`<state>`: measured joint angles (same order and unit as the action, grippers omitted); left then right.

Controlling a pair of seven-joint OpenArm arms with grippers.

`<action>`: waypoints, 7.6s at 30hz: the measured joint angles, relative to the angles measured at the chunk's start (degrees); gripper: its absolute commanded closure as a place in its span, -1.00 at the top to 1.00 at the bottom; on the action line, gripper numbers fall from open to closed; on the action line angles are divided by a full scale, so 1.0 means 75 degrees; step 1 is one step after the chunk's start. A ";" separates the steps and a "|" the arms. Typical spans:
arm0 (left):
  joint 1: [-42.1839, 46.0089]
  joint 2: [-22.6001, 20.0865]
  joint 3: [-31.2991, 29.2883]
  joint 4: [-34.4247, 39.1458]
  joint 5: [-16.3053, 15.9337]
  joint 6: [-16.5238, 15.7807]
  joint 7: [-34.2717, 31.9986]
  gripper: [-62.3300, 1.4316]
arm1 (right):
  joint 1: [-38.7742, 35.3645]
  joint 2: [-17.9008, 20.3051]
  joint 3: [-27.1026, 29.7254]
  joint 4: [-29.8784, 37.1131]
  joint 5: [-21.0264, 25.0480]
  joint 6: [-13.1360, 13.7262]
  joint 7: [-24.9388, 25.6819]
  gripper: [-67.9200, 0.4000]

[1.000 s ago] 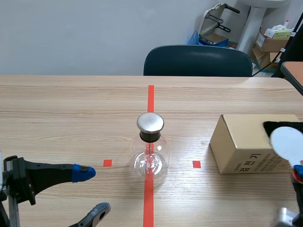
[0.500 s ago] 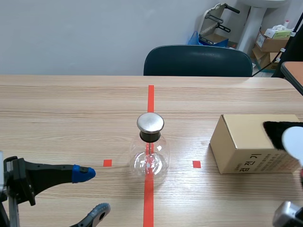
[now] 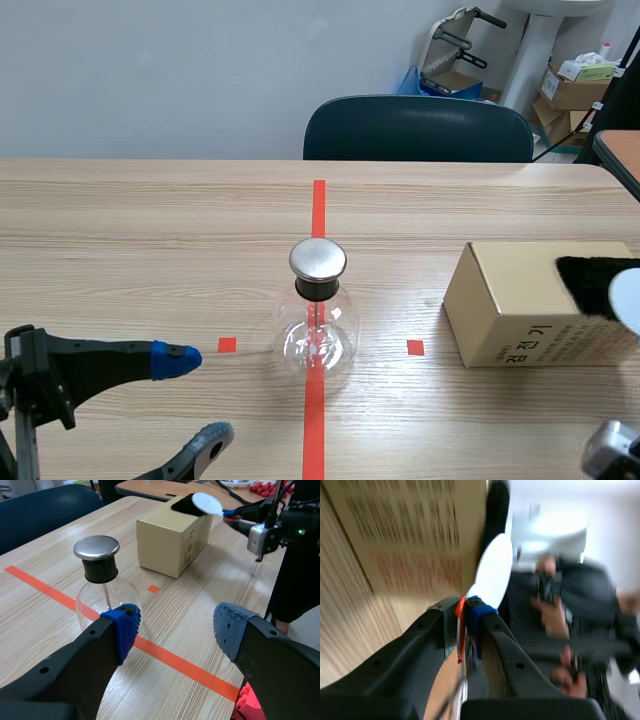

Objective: Do the electroscope experiment

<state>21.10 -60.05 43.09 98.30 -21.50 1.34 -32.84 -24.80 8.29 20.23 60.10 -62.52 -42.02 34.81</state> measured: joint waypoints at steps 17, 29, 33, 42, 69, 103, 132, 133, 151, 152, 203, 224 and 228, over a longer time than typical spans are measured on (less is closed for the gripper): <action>0.0000 0.0006 0.0000 0.0000 0.0000 0.0029 -0.0344 0.14 | 0.0000 -0.0003 0.0003 0.0000 -0.0032 0.0000 0.1180 -0.95; 0.0000 0.0388 0.0000 0.0000 0.0000 0.0076 -0.0262 0.07 | -0.0026 -0.0006 0.0000 0.0781 0.0055 0.0117 0.0484 -0.95; 0.0000 0.0498 0.0000 0.0000 0.0006 0.0076 -0.0122 -0.17 | -0.0026 -0.0003 -0.0096 0.1515 0.0082 0.0501 -0.0140 -0.95; -0.0245 0.1419 -0.0099 -0.0169 0.0420 0.0099 0.0592 -0.82 | -0.0195 0.0000 -0.0918 0.3471 0.0090 0.1268 -0.1638 -0.95; -0.2754 0.2658 0.1734 -0.3191 -0.0035 0.0530 0.0694 -0.87 | -0.0224 0.0866 -0.4835 0.4782 -0.1612 0.1440 -0.5362 -0.95; -0.3343 0.3413 0.1818 -0.5246 -0.0428 0.0562 0.0283 -0.87 | -0.0067 0.1137 -0.6356 0.3870 -0.2410 0.1466 -0.6560 -0.95; -0.3343 0.3413 0.1818 -0.5246 -0.0399 0.0562 0.0289 -0.87 | -0.0216 0.1096 -0.6356 0.3870 -0.2410 0.1457 -0.6449 -0.95; -0.3343 0.3413 0.1818 -0.5246 -0.0399 0.0562 0.0289 -0.87 | -0.0216 0.1096 -0.6356 0.3870 -0.2410 0.1457 -0.6449 -0.95; -0.3343 0.3413 0.1818 -0.5246 -0.0399 0.0562 0.0289 -0.87 | -0.0216 0.1096 -0.6356 0.3870 -0.2410 0.1457 -0.6449 -0.95; -0.3343 0.3413 0.1818 -0.5246 -0.0399 0.0562 0.0289 -0.87 | -0.0216 0.1096 -0.6356 0.3870 -0.2410 0.1457 -0.6449 -0.95; -0.3343 0.3416 0.1818 -0.5246 -0.0399 0.0562 0.0294 -0.87 | -0.0216 0.1096 -0.6356 0.3870 -0.2410 0.1457 -0.6449 -0.95; -0.3343 0.3416 0.1818 -0.5246 -0.0399 0.0562 0.0300 -0.87 | -0.0259 0.1102 -0.6327 0.3873 -0.2620 0.1058 -0.6540 -0.95; -0.3340 0.3416 0.1818 -0.5246 -0.0399 0.0562 0.0303 -0.87 | -0.0449 0.1105 -0.6196 0.3873 -0.2742 0.1067 -0.6543 -0.95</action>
<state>-3.95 -34.44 56.73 58.96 -24.49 5.56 -30.57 -28.16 16.58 -26.24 89.14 -83.09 -34.02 -14.26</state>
